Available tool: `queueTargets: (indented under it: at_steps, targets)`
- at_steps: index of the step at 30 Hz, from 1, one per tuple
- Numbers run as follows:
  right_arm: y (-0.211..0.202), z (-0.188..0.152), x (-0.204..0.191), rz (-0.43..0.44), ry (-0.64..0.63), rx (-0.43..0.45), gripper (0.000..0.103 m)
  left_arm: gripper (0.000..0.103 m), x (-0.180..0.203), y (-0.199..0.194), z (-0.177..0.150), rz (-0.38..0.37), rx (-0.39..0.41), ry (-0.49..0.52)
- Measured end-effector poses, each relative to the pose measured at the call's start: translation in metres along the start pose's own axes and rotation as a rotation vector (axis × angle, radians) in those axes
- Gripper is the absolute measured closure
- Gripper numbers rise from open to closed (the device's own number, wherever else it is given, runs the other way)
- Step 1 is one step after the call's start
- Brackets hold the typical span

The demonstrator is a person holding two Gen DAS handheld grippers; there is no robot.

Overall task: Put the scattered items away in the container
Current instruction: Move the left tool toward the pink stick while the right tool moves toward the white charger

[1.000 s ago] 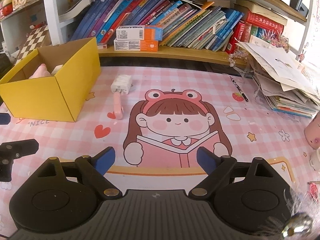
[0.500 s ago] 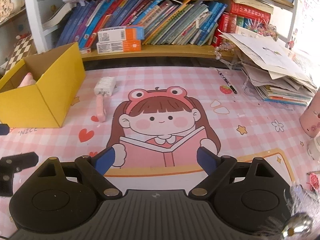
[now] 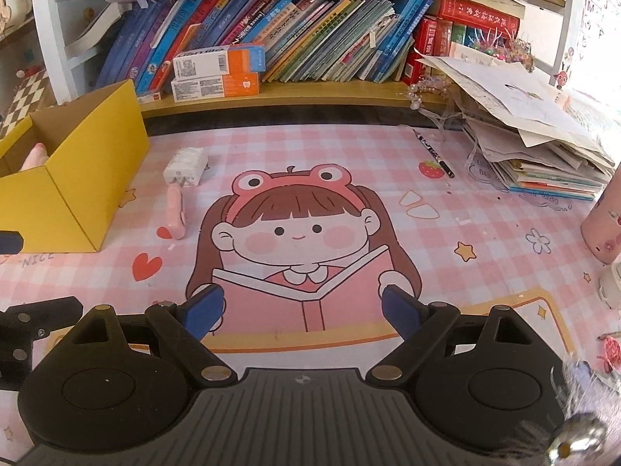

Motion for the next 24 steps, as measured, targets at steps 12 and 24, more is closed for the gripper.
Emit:
queueTargets:
  at_steps: [12, 24]
  targets:
    - [0.019, 0.0, 0.005, -0.014, 0.003, -0.02, 0.014, 0.008, 0.007, 0.022, 0.01, -0.041, 0.024, 0.027]
    - [0.038, 0.01, 0.003, 0.015, -0.021, -0.014, 0.017, 0.033, 0.013, 0.065, 0.029, 0.0, 0.038, 0.06]
Point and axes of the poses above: each gripper's, at about its wrist camera, not at the fingertips, and y roughly the way its jaws point, x to its right, z to its top, the point moved 2 cm from there along y, roughly the way its jaws point, and after that the axes turned 8 degrees about x, right-handed, at the moved point
